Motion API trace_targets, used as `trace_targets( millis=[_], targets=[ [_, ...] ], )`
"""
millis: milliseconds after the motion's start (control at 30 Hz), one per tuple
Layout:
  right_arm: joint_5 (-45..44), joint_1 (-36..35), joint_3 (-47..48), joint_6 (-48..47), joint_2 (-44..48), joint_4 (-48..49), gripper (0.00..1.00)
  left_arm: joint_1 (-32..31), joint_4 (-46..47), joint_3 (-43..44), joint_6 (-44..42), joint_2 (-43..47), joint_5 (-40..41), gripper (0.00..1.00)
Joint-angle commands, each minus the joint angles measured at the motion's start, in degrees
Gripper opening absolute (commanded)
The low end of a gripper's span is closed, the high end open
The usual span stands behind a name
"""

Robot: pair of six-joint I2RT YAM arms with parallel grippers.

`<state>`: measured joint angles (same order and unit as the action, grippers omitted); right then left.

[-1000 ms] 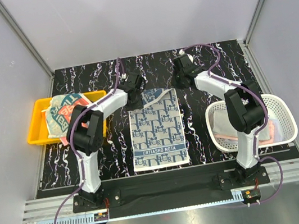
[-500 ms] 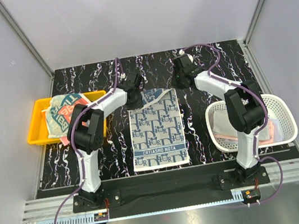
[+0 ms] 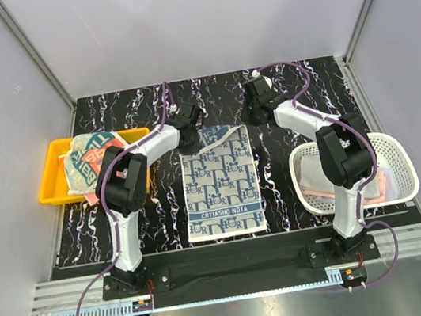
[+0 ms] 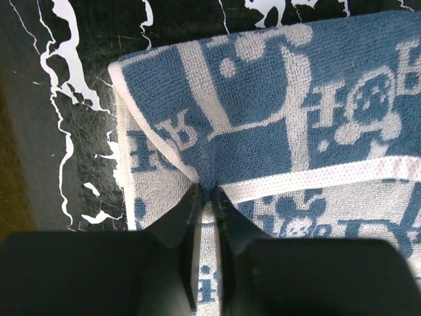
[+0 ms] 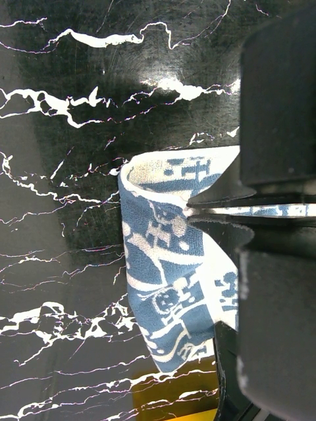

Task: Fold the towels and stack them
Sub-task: Fold the towel

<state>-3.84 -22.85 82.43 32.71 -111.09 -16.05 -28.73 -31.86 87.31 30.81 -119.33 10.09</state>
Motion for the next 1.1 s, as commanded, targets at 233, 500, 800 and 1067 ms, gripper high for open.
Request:
trace_targets(
  millis=[233,500,800,1067],
  targets=[
    [-1.7,0.0,2.29,-1.6,0.43,1.03,0.0,1.48,-1.28,4.8,-1.19,3.84,1.42,0.0],
    [-2.93,-0.09,2.73,-2.65,2.01,-0.73,0.0,2.63,-3.74,5.16,-1.98,8.67,1.43,0.0],
    [-3.55,-0.52,-7.01,-0.81,10.61,-1.26,0.0,3.33,-2.6,-4.68,0.04,19.91,1.52,0.0],
    [-3.11,-4.39,-20.19,3.5,20.98,0.49,0.0,3.33,2.41,-19.7,2.59,30.11,-2.0,0.0]
  ],
)
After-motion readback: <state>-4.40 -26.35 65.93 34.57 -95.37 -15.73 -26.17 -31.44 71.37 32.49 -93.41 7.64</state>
